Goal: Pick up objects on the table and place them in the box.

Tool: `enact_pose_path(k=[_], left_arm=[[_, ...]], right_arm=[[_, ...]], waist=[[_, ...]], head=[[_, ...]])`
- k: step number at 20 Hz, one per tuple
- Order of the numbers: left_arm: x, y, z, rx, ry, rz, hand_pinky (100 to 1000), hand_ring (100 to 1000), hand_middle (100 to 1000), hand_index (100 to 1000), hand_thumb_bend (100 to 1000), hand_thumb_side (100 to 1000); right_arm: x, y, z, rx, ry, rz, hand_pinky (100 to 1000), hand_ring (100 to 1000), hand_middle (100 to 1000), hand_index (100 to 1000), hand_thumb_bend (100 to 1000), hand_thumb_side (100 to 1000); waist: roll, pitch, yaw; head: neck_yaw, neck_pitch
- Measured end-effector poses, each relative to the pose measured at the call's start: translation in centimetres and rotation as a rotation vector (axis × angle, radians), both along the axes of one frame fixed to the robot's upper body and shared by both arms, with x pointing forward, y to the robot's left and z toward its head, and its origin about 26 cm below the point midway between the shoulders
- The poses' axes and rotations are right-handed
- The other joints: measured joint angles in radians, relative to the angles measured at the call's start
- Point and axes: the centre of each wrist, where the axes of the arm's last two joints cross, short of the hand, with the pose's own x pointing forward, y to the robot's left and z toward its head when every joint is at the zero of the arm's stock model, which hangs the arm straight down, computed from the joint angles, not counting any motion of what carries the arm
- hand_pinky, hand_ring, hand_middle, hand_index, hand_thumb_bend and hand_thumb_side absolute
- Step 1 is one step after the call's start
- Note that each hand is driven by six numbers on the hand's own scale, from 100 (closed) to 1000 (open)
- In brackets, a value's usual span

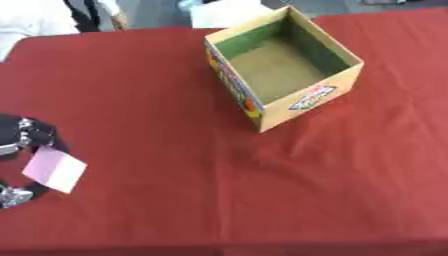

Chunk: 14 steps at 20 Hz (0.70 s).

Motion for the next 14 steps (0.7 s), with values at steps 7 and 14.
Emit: enact_pose_path(k=[7, 14], left_arm=[[2.3, -1.7, 5.9, -0.008, -0.122, -0.074, 536, 588, 557, 686, 100, 100], [5.3, -4.1, 10.8, -0.037, -0.185, -0.159, 534, 580, 554, 684, 100, 100]], right_arm=[[0.2, 0.3, 0.7, -0.006, -0.020, 0.017, 843, 766, 735, 817, 100, 974], [0.3, 0.6, 1.0, -0.013, -0.029, 0.033, 844, 766, 735, 817, 100, 976]], waist=[[0.004, 0.001, -0.022], [0.003, 0.014, -0.040]], head=[[0.016, -0.005], [0.036, -0.014]])
